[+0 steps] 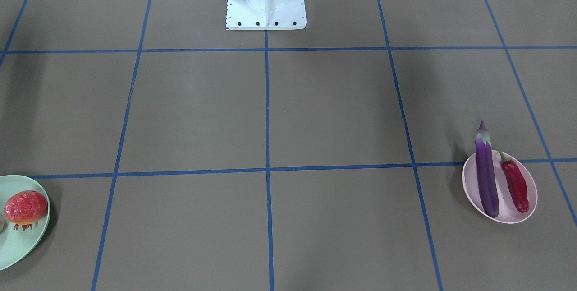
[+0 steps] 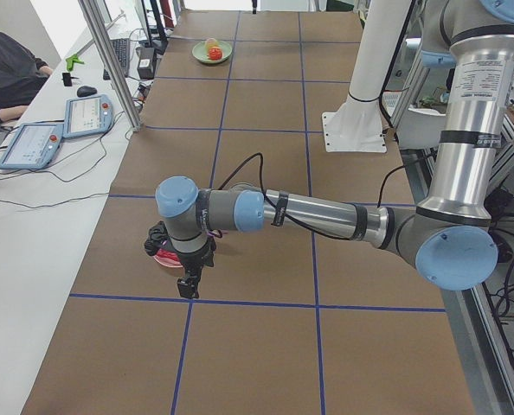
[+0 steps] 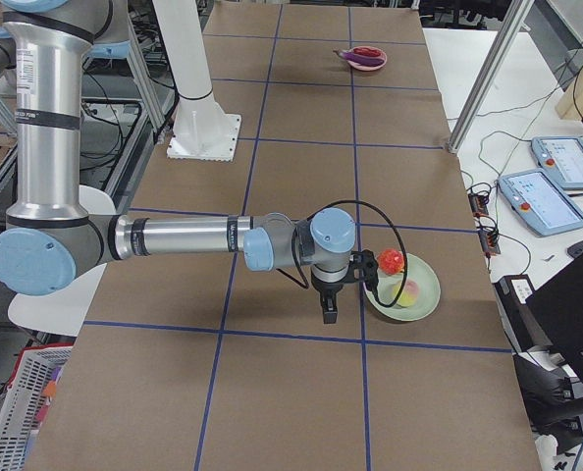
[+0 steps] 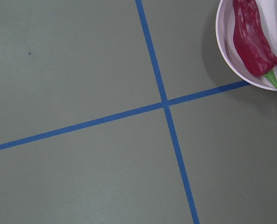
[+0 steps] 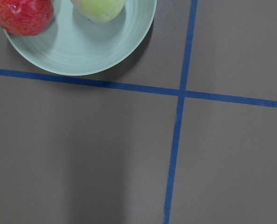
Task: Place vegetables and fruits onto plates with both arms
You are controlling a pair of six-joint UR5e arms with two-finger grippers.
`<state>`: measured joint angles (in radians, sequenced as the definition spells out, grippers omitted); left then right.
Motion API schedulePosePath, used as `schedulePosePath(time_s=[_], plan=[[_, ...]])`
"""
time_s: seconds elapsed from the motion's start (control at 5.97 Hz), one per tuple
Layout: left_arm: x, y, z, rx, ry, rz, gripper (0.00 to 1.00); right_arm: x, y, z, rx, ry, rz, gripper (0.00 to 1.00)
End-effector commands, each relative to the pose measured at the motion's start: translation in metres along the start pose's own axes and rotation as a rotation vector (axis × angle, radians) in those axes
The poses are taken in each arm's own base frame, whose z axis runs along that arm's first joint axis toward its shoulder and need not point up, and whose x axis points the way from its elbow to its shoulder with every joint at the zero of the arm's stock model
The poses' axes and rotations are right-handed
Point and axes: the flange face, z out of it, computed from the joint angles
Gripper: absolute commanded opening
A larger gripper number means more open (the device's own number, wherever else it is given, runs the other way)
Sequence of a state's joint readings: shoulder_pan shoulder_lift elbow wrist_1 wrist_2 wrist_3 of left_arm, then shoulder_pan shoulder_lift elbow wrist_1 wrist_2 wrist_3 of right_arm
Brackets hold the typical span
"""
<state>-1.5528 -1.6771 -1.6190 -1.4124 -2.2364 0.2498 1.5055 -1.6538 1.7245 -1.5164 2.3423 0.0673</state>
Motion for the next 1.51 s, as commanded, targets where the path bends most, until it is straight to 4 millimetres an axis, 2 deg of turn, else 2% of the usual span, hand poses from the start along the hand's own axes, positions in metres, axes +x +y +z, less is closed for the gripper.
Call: schedulePosePath(time_s=[0.0, 0.17, 0.34, 0.67, 0.84, 1.01, 1.34], plan=[[0.000, 0.005, 0.001, -0.001, 0.007, -0.001, 1.00, -0.008, -0.004, -0.042, -0.032, 0.004, 0.102, 1.00], [-0.001, 0.006, 0.003, -0.006, 0.010, -0.006, 1.00, -0.009, -0.001, -0.050, -0.037, 0.002, 0.113, 1.00], [-0.006, 0.008, 0.009, -0.015, 0.012, -0.008, 1.00, -0.008, 0.000, -0.050, -0.037, 0.000, 0.115, 1.00], [-0.006, 0.009, 0.007, -0.019, 0.015, -0.010, 1.00, -0.008, 0.002, -0.048, -0.037, -0.025, 0.117, 1.00], [-0.010, 0.031, 0.023, -0.020, 0.046, -0.018, 1.00, -0.007, 0.004, -0.045, -0.043, -0.036, 0.123, 1.00], [-0.005, 0.041, 0.027, 0.028, 0.086, 0.007, 1.00, -0.005, 0.004, -0.043, -0.046, -0.036, 0.127, 1.00], [-0.005, 0.041, 0.028, 0.037, 0.087, 0.009, 1.00, -0.004, 0.004, -0.041, -0.050, -0.030, 0.129, 1.00]])
